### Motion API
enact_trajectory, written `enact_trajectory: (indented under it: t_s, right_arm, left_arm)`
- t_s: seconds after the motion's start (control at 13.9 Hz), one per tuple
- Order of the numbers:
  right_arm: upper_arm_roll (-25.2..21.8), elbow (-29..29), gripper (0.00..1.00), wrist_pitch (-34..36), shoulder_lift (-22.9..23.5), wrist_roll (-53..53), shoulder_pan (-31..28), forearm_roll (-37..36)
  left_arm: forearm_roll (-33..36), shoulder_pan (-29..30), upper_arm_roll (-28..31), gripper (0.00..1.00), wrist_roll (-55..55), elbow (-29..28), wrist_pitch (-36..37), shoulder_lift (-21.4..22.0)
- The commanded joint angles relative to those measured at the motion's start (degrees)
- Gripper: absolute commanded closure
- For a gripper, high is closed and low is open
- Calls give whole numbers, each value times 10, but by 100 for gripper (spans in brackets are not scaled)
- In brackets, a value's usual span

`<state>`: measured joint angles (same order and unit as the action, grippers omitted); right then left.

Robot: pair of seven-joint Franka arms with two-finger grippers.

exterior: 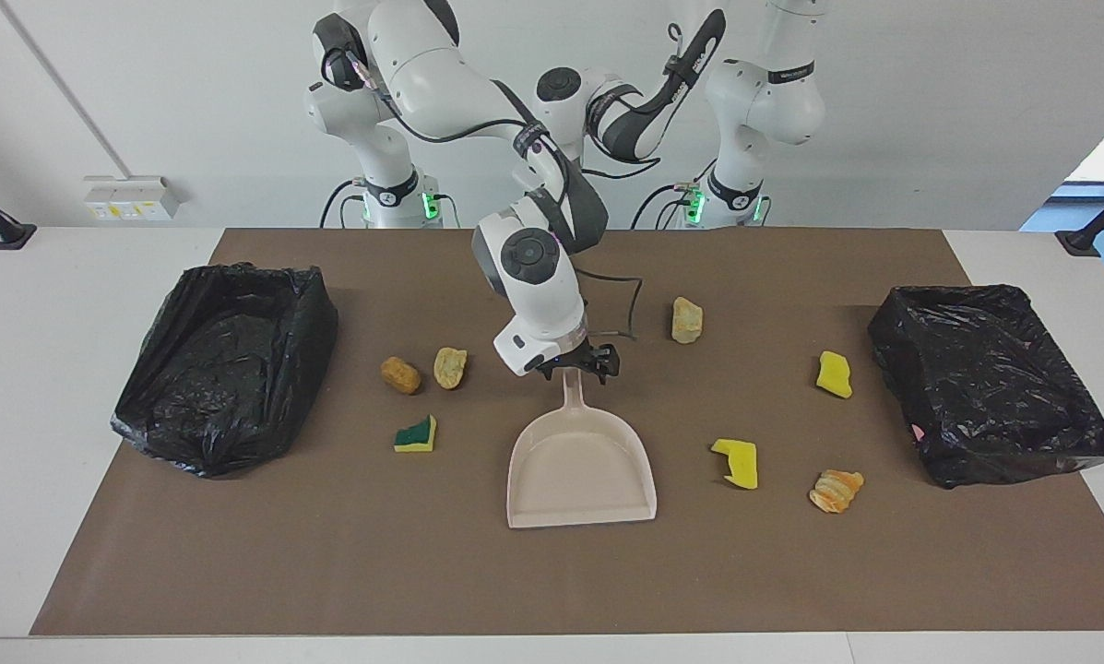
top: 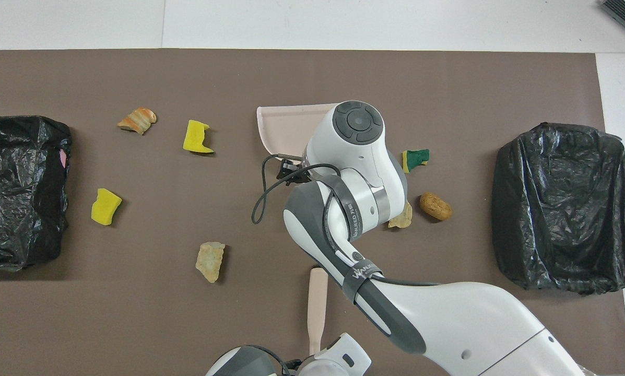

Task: Sweep and dump trash in bin

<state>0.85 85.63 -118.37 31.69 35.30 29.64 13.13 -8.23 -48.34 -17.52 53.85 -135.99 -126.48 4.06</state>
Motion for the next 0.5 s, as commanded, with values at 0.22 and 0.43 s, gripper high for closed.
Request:
enact_trajectory:
  t_s: [0.22, 0.43]
  right_arm:
    - [4, -9, 100, 18, 1, -20, -9, -15]
    - [3, -14, 100, 60, -2, -77, -13, -29]
  left_arm:
    - [-3, 58, 12, 100, -14, 14, 134, 50]
    - [51, 160, 13, 100, -70, 22, 149, 63]
